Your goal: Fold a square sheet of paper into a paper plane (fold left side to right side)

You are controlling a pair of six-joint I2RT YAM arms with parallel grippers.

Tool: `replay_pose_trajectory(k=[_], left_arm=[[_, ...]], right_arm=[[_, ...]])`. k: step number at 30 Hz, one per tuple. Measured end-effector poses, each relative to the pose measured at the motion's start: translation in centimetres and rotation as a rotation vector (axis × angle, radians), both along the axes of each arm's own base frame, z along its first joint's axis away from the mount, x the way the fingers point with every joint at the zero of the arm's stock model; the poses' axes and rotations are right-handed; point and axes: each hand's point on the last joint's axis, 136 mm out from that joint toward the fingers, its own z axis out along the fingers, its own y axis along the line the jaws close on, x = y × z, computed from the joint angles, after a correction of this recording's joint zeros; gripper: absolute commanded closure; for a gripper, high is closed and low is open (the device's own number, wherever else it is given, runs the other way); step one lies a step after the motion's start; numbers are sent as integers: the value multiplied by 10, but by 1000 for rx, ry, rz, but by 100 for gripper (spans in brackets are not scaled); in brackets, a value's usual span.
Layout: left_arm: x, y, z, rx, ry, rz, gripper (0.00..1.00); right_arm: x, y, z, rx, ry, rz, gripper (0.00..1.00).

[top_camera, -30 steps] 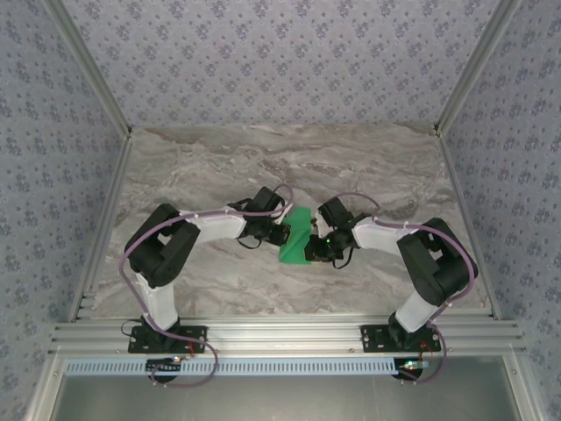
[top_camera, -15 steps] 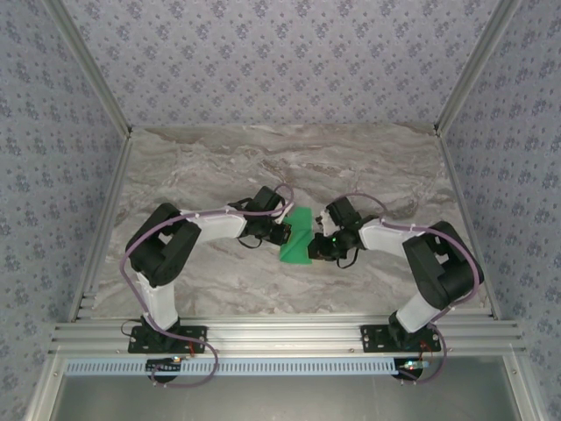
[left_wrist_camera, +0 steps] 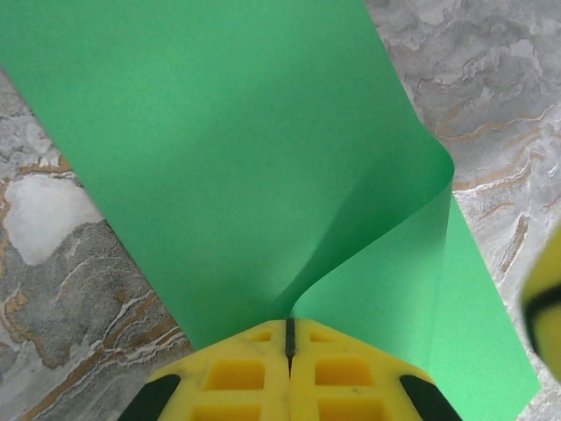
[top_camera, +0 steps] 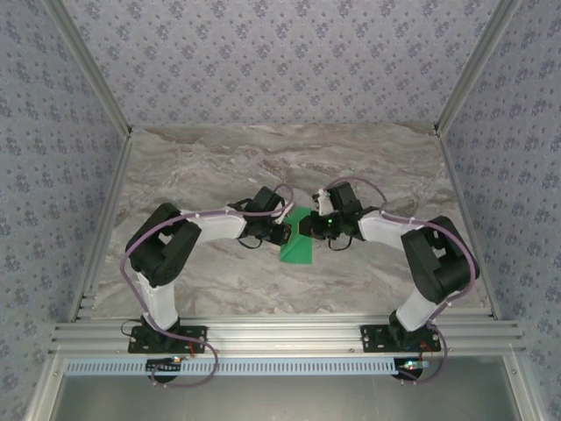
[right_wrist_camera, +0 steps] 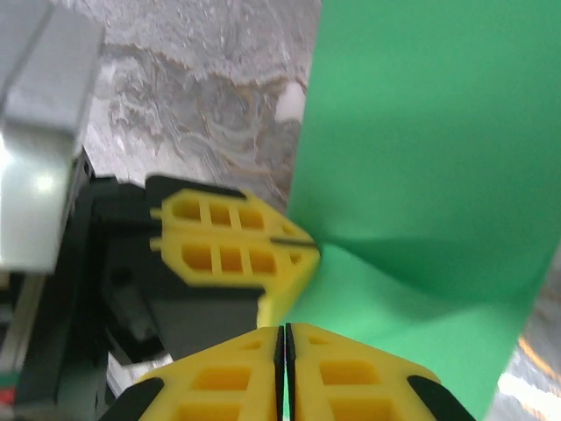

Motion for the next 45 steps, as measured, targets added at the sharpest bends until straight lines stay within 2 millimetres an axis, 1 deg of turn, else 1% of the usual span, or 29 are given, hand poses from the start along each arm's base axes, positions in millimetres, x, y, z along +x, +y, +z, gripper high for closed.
replay_pose_trajectory(k=[4, 8, 16, 21, 32, 37, 39, 40, 43, 45], left_arm=[[0, 0, 0, -1, 0, 0, 95], [0, 0, -1, -3, 1, -1, 95], [0, 0, 0, -8, 2, 0, 95], [0, 0, 0, -10, 2, -1, 95], [0, -1, 0, -12, 5, -3, 94], [-1, -1, 0, -17, 11, 1, 90], [-2, -1, 0, -18, 16, 2, 85], [-2, -1, 0, -22, 19, 4, 84], [-4, 0, 5, -27, 18, 11, 80], [-4, 5, 13, -24, 3, 22, 78]], right_arm=[[9, 9, -7, 0, 10, 2, 87], [10, 14, -19, -12, 35, 7, 87], [11, 12, -26, -38, 44, -3, 87], [5, 9, -36, -79, 64, 3, 87], [-1, 1, -46, -127, 67, 7, 87], [-1, 0, -47, -130, 55, 9, 87], [-1, -1, -47, -131, 51, 10, 87], [-1, -1, -47, -130, 49, 10, 87], [-1, -1, -47, -129, 49, 10, 87], [-1, -1, -47, -129, 49, 10, 87]])
